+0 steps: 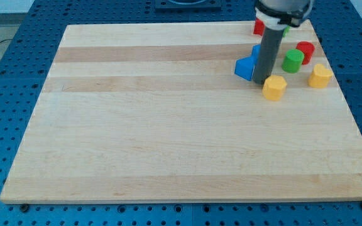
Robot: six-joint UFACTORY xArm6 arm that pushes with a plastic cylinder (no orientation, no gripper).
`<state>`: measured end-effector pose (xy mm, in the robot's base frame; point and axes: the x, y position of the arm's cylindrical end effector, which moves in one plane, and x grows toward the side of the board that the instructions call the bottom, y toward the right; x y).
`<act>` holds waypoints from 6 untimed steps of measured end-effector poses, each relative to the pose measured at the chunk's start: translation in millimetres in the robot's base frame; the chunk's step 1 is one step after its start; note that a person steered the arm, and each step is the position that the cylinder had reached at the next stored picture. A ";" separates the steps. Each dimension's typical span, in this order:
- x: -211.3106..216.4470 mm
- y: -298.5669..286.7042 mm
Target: Push the green circle close to the red circle
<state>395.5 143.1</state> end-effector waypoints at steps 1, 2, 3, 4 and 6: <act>5.8 31.5; -3.5 48.0; -23.9 51.5; -49.0 54.4; -83.1 43.8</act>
